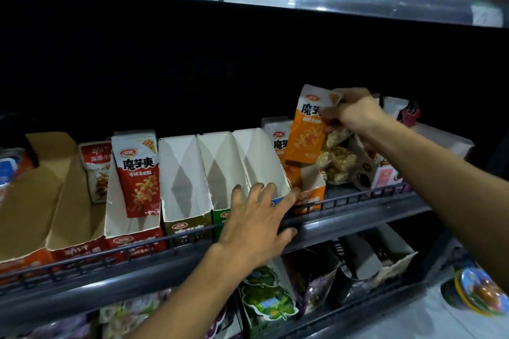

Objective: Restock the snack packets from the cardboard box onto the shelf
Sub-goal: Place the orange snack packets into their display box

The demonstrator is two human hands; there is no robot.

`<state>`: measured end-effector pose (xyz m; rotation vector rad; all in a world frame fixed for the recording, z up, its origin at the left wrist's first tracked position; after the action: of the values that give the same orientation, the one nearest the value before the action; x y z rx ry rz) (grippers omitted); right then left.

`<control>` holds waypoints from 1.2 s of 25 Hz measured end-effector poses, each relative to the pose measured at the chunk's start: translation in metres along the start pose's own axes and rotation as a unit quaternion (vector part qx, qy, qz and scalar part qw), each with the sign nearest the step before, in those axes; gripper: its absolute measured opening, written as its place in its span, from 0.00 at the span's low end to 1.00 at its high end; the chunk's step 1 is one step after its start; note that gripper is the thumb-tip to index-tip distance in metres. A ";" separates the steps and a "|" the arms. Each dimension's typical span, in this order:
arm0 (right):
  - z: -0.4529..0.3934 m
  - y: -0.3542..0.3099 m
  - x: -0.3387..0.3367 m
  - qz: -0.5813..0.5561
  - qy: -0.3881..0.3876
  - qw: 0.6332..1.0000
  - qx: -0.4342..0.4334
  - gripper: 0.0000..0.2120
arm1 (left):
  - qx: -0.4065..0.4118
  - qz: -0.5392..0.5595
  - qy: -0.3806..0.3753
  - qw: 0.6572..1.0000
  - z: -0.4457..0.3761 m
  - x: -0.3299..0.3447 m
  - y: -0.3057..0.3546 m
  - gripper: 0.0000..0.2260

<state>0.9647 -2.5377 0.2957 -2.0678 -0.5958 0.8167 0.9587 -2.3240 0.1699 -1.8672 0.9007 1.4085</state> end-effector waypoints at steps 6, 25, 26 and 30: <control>0.002 0.022 0.054 0.206 0.005 0.978 -0.038 0.16 | 0.015 -0.005 0.017 1.000 -0.001 0.003 0.000 0.33; 0.073 0.040 0.030 0.503 -0.003 0.851 -0.152 0.38 | -0.058 0.015 0.080 0.995 0.017 0.001 -0.013 0.35; 0.088 0.036 0.026 0.506 -0.006 0.850 -0.145 0.39 | -0.074 0.029 0.109 0.991 0.028 -0.002 -0.017 0.35; 0.162 0.028 0.030 0.443 -0.028 0.889 -0.108 0.45 | -0.143 0.084 0.144 0.976 0.088 -0.012 -0.033 0.36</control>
<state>0.8715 -2.4501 0.1887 -2.5344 0.3128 1.3594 0.9353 -2.2323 0.1633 -2.3029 1.0629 1.4520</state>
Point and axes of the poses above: each hand's wrist, its own z-axis away from the middle knuckle, its own x-axis out of the palm, y = z × x, the point moved 5 cm from there along -z, towards the middle knuckle, and after that the axes turned 2 degrees about -x, right-handed, at the moved point
